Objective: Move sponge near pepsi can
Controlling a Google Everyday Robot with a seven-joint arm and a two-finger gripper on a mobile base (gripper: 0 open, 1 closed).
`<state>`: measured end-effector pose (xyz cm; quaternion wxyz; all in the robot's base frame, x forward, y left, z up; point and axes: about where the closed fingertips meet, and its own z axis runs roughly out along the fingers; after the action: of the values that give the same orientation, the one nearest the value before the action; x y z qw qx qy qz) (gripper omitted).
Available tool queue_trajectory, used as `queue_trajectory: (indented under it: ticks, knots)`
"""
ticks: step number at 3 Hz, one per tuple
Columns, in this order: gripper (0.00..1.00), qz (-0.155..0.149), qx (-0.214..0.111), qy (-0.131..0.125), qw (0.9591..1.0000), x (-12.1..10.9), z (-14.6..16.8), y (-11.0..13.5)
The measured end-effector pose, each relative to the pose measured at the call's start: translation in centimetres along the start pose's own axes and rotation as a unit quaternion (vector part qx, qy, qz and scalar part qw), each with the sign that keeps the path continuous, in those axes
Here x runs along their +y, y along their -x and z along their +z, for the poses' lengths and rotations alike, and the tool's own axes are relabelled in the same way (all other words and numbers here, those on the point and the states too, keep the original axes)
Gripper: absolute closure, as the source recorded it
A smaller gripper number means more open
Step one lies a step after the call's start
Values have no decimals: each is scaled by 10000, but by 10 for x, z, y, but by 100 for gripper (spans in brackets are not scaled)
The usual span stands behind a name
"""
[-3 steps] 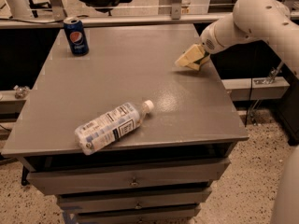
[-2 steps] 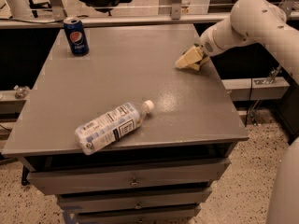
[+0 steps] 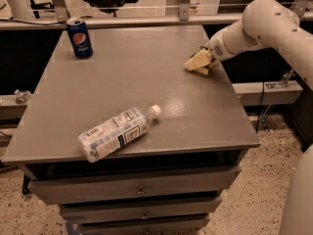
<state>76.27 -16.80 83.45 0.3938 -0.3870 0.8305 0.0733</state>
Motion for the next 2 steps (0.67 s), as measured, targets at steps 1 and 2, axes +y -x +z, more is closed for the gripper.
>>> queue_trajectory:
  ticks: [1,2]
  knots:
    - [86,0,-1,0,10000,0,0,0]
    - [100,-1,-1,1,10000,0,-1,1]
